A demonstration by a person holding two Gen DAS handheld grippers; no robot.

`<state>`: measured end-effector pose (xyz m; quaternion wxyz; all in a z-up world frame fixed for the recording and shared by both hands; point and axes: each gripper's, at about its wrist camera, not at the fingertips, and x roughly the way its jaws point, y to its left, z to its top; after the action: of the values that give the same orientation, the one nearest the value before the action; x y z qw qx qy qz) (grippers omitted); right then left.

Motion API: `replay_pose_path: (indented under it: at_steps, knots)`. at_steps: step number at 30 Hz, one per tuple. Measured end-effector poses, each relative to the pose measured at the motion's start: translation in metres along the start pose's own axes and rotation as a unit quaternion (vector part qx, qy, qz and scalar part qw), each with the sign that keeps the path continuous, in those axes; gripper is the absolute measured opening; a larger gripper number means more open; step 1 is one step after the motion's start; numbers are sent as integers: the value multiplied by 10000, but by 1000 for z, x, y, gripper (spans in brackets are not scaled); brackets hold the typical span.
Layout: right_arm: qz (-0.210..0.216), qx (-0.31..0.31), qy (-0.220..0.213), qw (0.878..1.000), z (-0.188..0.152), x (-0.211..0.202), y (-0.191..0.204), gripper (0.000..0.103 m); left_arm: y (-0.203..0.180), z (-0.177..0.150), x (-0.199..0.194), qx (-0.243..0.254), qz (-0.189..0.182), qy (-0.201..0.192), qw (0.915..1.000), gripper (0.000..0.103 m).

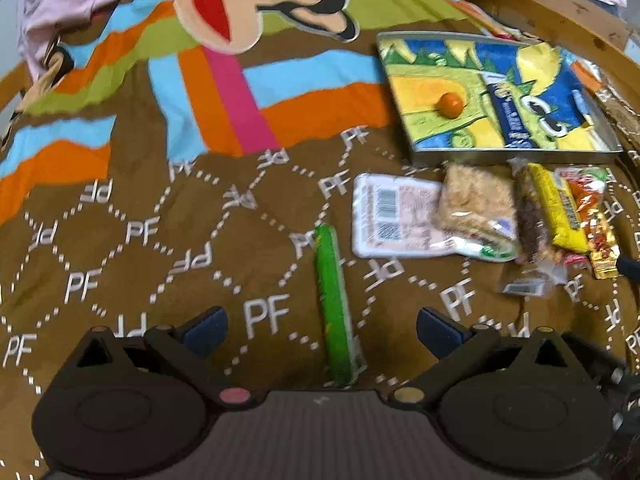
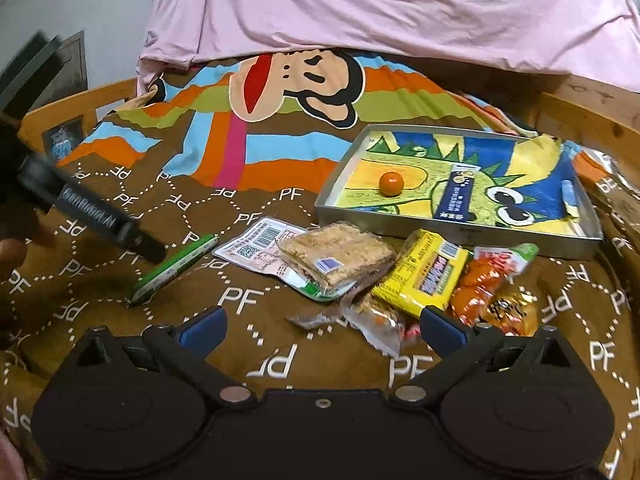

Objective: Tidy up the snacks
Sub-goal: 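Grasp the green stick snack with the left tool while the right tool approaches the puffed-rice bar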

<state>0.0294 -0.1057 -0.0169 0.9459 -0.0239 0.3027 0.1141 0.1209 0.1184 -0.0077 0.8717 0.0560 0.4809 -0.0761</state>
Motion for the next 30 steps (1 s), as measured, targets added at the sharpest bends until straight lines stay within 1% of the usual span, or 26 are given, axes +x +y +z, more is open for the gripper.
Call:
replay_pose_path:
  at_steps: [2,4,6,10,12,16,19,21,24,25,26,27,29,30]
  knots:
    - [73,1,10,10000,5,8,-2,102,4,0,9,-27,31,39,10000,103]
    - [162,36,17,9999,10,17,-5,102,6,4,19,-58,-30,167,9998,103]
    - [240,36,45,9997,15,26,-6,101,6,6,25,-127,-100,199,9997,103]
    - [248,-322,39,9992,25,39,-6,100,2,6,35,-25,-129,196,9997,103]
    - [357,-445,89,9983,33,49,-9,100,0,6,39,36,-160,206,9997,102]
    - [637,-739,256,9949,49,72,-17,99,2,8,44,-20,-309,219,9993,95]
    - [735,-1126,345,9903,56,90,-19,99,6,11,48,-140,-359,224,9990,89]
    - [779,-1234,458,9882,60,102,-22,99,7,13,50,-186,-377,204,9989,87]
    - [822,-1065,716,9883,64,115,-25,99,6,16,51,-203,-431,144,9988,81]
    - [841,-987,814,9882,66,119,-25,99,5,17,52,-199,-460,134,9987,76]
    - [815,-912,908,9883,68,122,-24,99,4,18,54,-197,-500,131,9985,73]
    - [759,-835,1005,9885,70,125,-23,99,3,18,55,-194,-556,143,9982,68]
    - [593,-575,1230,9890,75,130,-20,99,3,18,59,-222,-646,173,9975,64]
    - [574,-440,1289,9890,77,131,-19,99,3,17,61,-235,-700,185,9971,61]
